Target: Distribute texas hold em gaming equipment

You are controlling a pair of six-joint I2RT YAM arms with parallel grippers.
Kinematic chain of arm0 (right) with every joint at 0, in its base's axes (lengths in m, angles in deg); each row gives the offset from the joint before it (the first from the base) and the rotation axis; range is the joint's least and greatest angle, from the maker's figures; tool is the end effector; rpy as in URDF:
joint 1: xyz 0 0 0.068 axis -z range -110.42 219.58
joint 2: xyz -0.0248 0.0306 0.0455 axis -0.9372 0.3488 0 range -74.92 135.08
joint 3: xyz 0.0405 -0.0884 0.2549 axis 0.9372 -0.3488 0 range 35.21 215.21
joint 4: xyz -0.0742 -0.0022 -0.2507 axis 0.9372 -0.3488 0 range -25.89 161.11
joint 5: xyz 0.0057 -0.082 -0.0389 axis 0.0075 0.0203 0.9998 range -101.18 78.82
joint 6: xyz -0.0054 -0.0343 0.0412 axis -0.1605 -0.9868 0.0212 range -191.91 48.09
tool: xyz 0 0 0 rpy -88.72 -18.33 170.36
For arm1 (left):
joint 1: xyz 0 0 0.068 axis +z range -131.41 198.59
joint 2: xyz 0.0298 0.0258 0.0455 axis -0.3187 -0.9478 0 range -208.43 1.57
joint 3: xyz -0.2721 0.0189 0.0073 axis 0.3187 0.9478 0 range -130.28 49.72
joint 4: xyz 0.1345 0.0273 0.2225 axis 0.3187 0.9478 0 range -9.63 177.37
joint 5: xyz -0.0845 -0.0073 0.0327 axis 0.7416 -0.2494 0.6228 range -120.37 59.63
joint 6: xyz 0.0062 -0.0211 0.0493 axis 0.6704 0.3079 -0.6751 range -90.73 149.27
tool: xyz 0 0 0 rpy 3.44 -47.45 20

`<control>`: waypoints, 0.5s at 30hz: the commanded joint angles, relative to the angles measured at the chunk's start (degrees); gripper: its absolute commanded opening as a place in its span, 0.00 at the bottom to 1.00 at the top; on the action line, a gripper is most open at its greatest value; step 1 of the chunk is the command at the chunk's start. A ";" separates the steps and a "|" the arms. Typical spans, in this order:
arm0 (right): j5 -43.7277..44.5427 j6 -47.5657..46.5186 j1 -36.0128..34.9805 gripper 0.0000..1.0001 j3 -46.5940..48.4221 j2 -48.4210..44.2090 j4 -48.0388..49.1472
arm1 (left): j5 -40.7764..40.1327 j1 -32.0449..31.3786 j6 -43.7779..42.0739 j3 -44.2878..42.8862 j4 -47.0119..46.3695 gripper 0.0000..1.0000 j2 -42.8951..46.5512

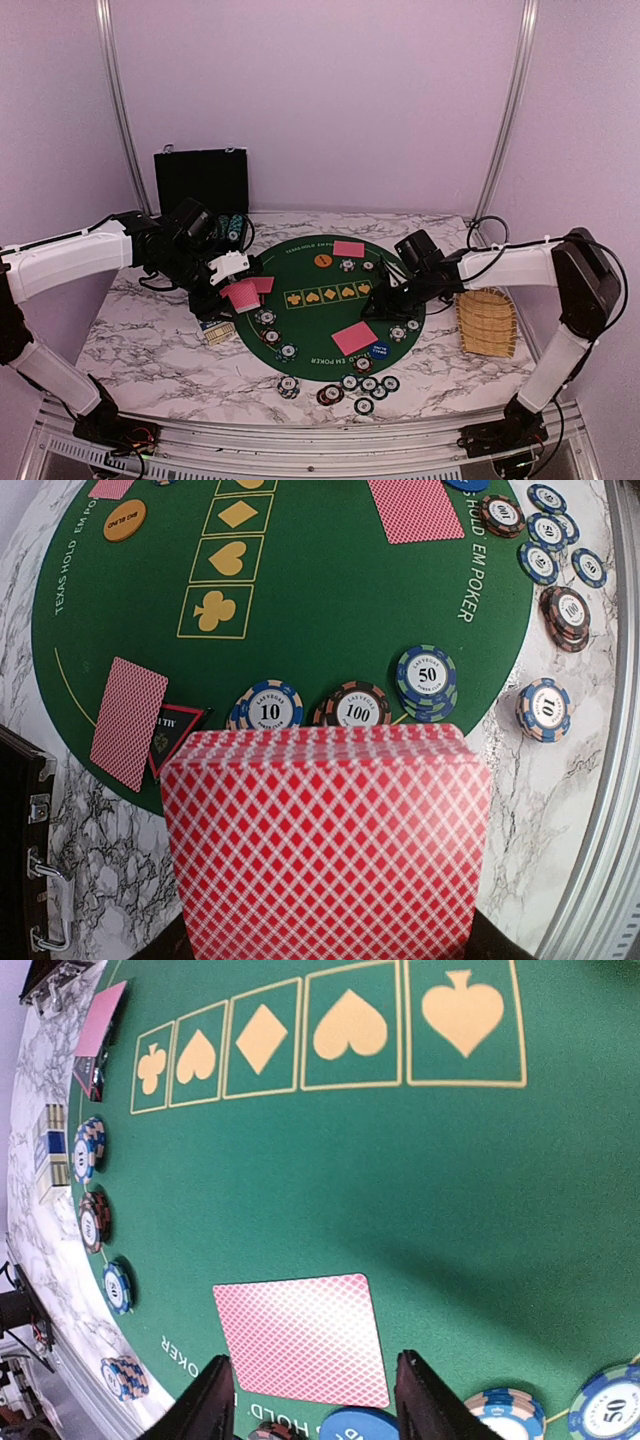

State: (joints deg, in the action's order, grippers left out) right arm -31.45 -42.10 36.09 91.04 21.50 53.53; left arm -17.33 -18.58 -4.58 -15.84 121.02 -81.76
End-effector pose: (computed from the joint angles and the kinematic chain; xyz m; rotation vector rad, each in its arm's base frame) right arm 0.2695 0.1931 0.1708 -0.2273 2.7276 0.8251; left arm 0.2325 -0.1863 0.2654 1.5664 2.0521 -0.3159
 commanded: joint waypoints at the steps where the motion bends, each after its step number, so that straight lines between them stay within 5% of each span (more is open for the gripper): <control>1: 0.89 0.90 0.23 0.60 2.83 -3.10 -0.04 | 1.19 -0.01 -0.43 -0.46 0.64 0.00 0.88; 7: -7.72 8.66 -4.05 0.85 2.88 -5.27 11.54 | 1.28 -0.01 -0.31 -0.49 0.59 0.00 0.66; 15: -15.57 19.61 -11.61 0.91 7.17 2.51 27.86 | 1.35 -0.01 -0.08 -1.05 0.59 0.00 0.19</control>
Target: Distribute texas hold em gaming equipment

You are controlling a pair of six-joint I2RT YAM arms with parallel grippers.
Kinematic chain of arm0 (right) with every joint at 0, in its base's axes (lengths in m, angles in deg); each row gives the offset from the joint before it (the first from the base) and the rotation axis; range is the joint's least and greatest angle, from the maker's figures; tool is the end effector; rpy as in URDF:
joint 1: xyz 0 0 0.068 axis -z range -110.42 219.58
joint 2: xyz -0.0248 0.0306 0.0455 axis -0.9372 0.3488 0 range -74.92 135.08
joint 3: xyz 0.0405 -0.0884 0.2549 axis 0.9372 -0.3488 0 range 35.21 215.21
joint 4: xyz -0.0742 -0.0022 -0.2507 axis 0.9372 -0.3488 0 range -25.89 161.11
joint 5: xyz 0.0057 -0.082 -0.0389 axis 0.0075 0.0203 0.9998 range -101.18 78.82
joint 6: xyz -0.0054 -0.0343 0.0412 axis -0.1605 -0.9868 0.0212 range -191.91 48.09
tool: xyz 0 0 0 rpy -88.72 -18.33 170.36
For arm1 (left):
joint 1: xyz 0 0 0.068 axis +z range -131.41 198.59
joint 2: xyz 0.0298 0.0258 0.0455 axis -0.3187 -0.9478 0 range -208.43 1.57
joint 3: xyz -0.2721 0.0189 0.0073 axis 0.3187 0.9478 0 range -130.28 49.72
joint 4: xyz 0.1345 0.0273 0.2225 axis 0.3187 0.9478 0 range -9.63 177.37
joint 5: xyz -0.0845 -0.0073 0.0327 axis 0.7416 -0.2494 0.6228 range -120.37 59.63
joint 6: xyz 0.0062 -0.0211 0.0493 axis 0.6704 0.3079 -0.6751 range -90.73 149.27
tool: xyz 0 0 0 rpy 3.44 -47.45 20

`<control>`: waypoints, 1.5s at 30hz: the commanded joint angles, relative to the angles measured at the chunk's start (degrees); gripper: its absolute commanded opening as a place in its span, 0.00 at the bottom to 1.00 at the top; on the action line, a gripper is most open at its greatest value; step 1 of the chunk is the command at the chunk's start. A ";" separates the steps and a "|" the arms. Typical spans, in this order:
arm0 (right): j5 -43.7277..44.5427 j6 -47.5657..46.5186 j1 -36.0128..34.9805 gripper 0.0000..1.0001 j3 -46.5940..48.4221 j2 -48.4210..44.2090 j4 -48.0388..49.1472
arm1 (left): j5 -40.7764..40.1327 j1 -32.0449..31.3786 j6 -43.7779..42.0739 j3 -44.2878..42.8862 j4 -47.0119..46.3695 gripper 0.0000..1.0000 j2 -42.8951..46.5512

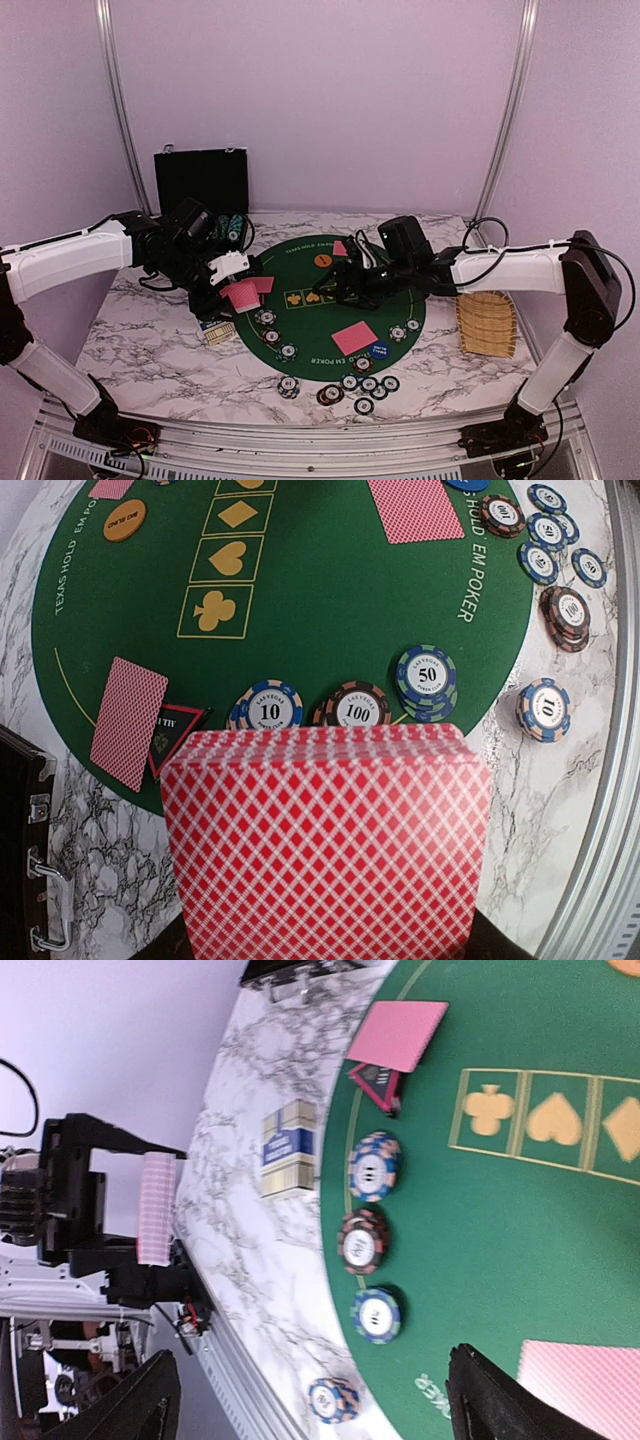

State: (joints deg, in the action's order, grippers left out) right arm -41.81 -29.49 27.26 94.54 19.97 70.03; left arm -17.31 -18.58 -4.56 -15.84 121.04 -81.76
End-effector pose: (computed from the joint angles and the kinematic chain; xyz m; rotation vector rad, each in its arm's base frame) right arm 0.2545 0.2563 0.2205 -0.3368 2.4612 1.3315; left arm 0.2325 -0.1863 0.2654 1.5663 2.0526 -0.3165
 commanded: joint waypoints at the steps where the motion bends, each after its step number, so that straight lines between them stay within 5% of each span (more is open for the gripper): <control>1: -5.87 7.81 -3.53 0.91 4.41 5.26 12.85 | 1.28 -0.01 0.02 -1.00 0.59 0.00 0.11; 45: -13.36 23.29 -12.70 0.91 29.27 33.42 29.02 | 1.97 -0.01 0.17 -1.06 0.62 0.00 -0.01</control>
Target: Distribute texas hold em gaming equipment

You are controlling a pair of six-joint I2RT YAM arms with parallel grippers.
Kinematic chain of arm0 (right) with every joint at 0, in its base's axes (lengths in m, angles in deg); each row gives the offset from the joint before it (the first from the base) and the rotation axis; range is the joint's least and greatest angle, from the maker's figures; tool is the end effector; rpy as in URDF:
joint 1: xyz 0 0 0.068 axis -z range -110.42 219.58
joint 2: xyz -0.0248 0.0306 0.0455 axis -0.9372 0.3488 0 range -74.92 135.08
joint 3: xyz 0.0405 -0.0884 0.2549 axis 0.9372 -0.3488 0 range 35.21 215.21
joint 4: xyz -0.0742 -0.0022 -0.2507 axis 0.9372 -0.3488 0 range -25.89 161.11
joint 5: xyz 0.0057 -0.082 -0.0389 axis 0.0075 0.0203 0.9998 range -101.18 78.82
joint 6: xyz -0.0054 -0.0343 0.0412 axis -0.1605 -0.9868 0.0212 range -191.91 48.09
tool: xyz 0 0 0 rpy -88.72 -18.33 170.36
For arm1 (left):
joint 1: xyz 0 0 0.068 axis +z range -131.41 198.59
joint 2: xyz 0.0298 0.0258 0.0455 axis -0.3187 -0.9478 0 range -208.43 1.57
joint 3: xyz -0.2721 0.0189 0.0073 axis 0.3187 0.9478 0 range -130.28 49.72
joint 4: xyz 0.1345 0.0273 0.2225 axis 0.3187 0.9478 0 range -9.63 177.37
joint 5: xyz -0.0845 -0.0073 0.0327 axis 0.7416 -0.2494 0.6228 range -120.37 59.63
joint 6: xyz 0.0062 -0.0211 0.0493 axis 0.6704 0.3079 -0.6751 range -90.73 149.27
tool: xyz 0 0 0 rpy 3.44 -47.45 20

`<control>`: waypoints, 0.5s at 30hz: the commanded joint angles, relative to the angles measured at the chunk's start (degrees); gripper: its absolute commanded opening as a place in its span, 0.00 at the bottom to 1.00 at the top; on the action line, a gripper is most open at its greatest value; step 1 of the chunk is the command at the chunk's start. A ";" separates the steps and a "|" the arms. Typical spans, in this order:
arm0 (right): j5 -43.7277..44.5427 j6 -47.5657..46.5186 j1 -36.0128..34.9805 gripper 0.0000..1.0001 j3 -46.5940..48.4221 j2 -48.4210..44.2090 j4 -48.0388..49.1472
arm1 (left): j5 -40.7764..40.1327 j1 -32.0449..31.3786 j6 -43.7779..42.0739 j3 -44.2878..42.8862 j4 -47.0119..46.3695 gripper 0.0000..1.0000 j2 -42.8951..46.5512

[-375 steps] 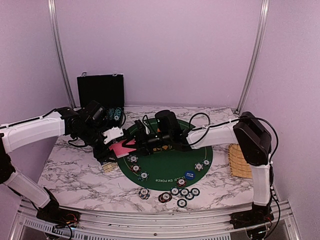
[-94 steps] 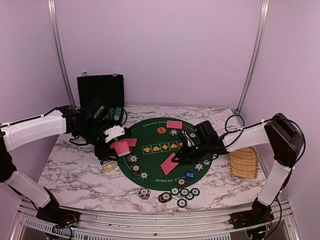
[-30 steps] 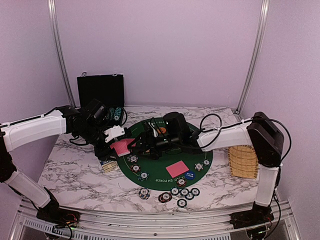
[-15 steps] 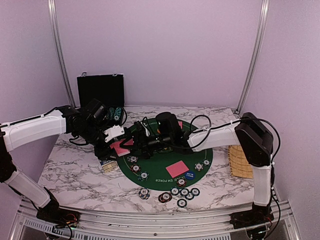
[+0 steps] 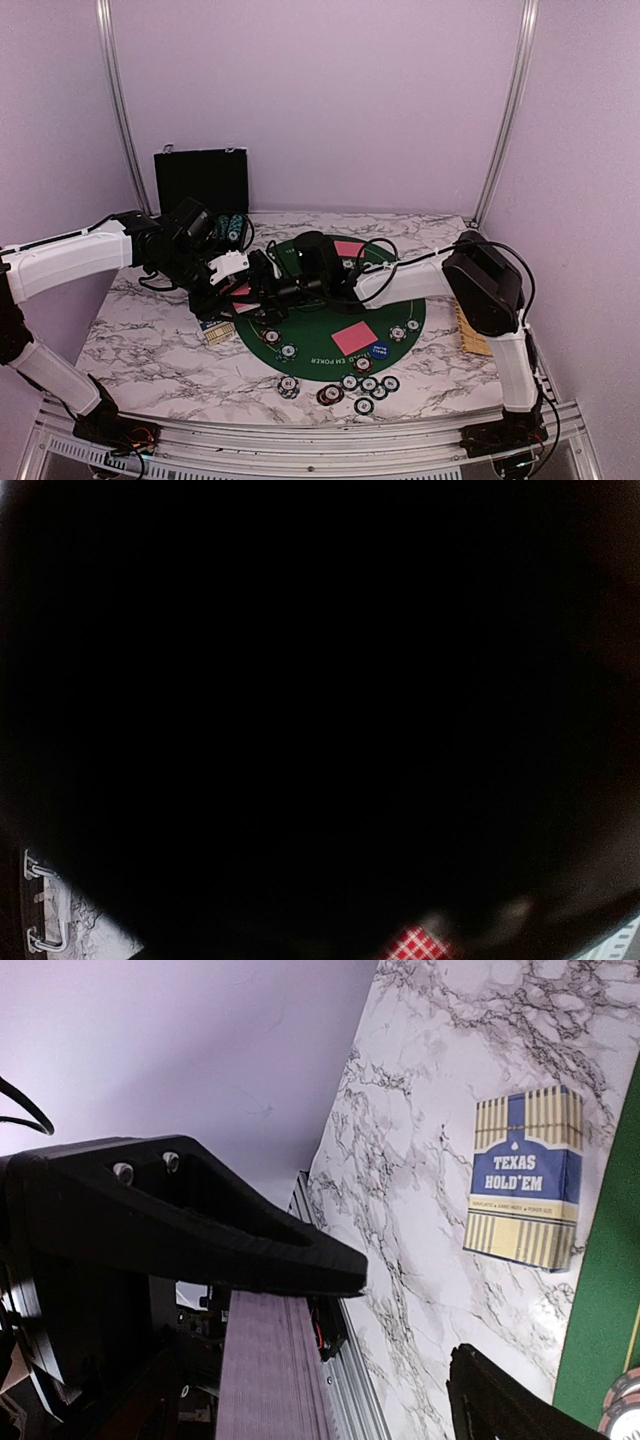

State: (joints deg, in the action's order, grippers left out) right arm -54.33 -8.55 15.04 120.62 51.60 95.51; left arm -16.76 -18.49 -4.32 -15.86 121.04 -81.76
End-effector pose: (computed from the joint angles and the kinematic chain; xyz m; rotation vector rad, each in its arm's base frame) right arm 0.2685 0.4189 0.1811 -0.4970 2.3403 1.9311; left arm 0.2326 -0.1862 0.2656 1.5626 2.0540 -0.3298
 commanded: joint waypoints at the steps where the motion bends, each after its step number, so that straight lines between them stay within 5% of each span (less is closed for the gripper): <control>1: -0.94 2.69 -0.48 0.91 3.66 2.33 3.83 | 1.43 -0.10 -0.02 -1.04 0.63 0.00 0.00; 15: 1.39 0.07 1.98 0.78 -0.41 -0.13 -0.53 | 1.21 -0.10 -0.23 -0.60 0.60 0.00 0.66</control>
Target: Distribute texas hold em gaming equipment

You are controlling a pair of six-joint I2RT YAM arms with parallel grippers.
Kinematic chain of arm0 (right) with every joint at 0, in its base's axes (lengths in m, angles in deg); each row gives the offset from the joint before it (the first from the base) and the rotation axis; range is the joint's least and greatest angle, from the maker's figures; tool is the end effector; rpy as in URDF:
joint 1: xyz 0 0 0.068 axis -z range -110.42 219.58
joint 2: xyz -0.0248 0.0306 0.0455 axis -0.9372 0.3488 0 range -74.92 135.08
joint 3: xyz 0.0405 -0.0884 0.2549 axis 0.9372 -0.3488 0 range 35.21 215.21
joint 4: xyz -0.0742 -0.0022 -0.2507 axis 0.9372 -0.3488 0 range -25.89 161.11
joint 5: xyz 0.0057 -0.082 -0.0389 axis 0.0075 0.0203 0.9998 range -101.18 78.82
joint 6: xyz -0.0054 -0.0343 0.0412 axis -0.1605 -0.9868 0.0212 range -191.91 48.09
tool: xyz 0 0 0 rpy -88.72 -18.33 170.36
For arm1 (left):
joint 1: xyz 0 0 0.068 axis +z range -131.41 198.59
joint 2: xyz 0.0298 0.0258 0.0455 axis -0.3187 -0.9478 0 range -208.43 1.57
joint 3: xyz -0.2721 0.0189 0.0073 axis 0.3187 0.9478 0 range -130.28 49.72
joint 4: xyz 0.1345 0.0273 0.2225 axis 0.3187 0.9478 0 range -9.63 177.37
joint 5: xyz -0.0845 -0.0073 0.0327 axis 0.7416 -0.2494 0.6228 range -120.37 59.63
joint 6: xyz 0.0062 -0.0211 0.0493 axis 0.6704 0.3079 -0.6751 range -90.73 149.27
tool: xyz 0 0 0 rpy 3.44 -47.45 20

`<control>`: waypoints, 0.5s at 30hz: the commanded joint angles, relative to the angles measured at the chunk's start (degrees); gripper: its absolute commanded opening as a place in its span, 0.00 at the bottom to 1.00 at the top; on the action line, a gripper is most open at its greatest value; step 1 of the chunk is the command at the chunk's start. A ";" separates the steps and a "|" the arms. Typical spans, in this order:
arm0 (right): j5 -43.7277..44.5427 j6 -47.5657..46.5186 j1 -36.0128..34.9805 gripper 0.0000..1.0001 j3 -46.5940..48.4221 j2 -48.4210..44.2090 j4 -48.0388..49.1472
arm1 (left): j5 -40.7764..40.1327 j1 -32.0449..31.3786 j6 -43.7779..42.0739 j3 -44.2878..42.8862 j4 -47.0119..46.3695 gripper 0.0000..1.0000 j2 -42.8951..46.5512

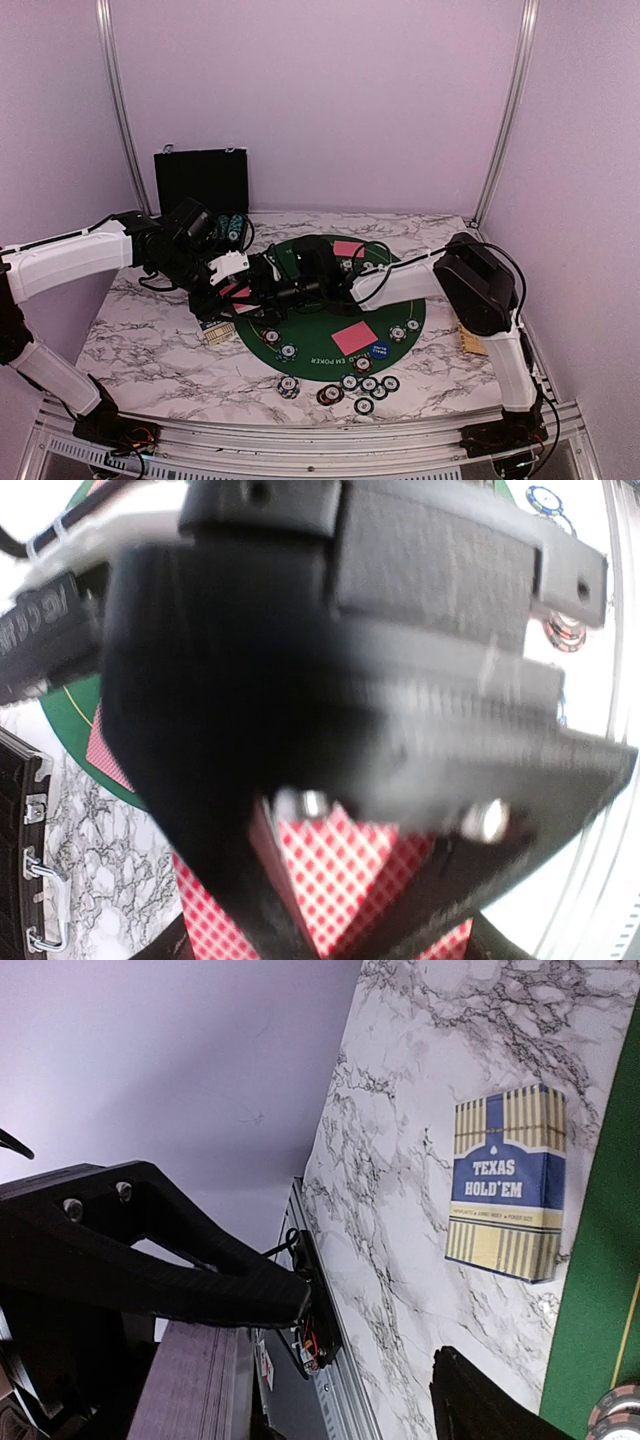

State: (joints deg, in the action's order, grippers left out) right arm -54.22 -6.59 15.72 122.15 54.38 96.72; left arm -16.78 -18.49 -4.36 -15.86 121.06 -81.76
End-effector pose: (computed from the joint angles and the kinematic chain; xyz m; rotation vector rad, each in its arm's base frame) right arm 0.2779 0.4217 0.1683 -0.4426 2.3619 1.9388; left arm 0.2326 -0.1862 0.2656 1.5634 2.0538 -0.3291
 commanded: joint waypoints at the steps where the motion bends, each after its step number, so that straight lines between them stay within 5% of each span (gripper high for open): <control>1: 1.42 -2.31 1.61 0.77 -2.47 -3.42 -2.18 | 1.12 -0.10 -0.21 -0.60 0.56 0.00 0.69; 15: 2.18 -5.97 4.42 0.53 -7.05 -9.10 -5.09 | 0.77 -0.08 -0.18 -0.34 0.60 0.00 0.76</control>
State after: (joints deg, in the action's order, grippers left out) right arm -53.48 -10.70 19.00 116.38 48.00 94.33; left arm -16.89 -18.56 -4.36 -15.76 121.39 -81.78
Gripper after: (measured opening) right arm 0.556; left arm 0.659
